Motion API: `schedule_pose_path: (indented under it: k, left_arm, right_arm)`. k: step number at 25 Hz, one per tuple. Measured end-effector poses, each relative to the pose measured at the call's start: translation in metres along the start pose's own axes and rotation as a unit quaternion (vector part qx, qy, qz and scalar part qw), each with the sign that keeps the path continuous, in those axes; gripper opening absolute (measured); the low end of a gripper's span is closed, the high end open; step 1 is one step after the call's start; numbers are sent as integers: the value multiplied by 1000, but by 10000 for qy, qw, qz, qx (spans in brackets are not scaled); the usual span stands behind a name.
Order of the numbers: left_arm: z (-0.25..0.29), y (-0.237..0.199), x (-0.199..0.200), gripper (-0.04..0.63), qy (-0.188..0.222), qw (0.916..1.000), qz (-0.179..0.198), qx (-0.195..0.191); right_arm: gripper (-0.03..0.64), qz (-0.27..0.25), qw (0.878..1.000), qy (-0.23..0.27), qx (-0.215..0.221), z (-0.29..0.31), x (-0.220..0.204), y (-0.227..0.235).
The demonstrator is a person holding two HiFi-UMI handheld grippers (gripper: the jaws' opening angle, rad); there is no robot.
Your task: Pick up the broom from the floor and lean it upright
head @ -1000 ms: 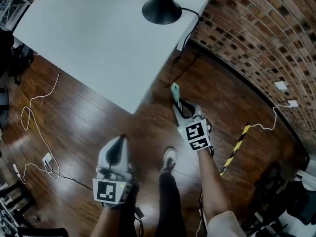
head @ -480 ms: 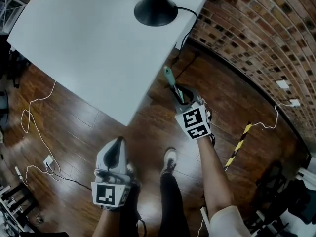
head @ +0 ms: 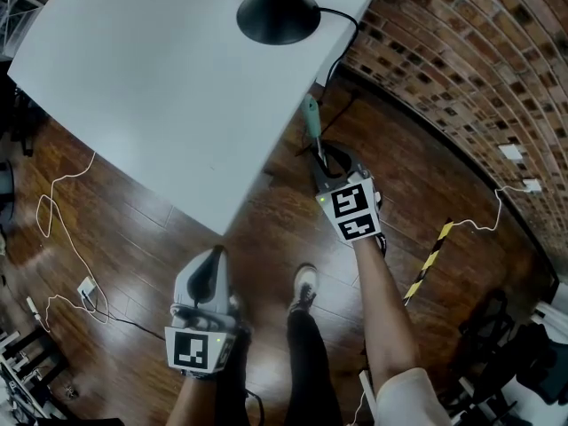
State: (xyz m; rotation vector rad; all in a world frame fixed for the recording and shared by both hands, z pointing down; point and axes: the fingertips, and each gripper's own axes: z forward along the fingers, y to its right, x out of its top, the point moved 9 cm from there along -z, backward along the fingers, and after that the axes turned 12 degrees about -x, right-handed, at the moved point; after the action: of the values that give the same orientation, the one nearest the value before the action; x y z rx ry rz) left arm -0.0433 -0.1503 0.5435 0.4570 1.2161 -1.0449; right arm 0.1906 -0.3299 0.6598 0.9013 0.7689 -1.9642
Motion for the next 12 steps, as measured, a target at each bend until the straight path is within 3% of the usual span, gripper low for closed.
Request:
schedule_pose_path:
  k: [5,12]
  left_arm:
    - [4,2,-3,0,-32,10000,-22,-12]
    - [4,2,-3,0,-73,10000,-1,-2]
  right_arm:
    - [91,147,9997,-161,-84,12,0,12]
    - [109,-343,9990,-228,-184,20,0,10]
